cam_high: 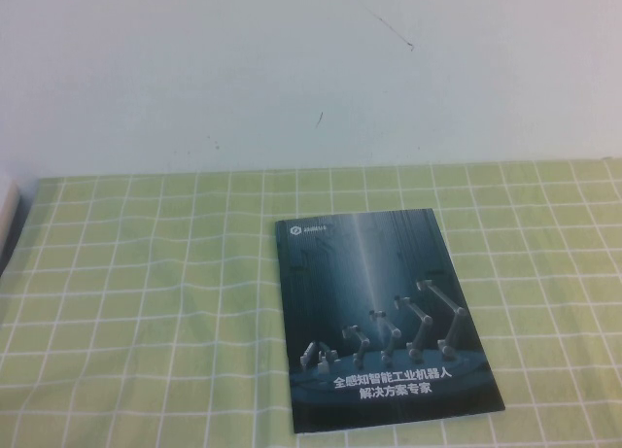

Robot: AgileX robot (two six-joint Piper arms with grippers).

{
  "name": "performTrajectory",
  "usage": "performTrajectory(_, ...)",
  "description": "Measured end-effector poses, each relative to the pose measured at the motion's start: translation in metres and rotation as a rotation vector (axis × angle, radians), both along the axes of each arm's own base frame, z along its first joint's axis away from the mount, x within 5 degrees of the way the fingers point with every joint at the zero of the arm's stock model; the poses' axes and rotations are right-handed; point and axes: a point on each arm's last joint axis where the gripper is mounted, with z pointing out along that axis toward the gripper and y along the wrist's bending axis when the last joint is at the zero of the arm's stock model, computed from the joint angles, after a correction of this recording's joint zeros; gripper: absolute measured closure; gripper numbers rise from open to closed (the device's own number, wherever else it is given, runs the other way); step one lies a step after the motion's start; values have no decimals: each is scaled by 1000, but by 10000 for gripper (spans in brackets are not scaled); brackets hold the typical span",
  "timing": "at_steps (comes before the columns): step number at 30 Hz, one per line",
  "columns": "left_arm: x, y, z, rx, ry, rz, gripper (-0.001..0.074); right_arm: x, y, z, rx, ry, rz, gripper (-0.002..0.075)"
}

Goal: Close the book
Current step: 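Close the open booklet and leave it lying on the table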

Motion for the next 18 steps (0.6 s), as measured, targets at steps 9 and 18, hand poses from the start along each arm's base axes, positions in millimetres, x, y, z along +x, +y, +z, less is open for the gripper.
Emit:
performTrajectory(9,0,0,0,0,0,0,739,0,0,0,-2,0,1,729)
performTrajectory(18,0,2,0,0,0,43,739,0,0,0,1,0,1,729)
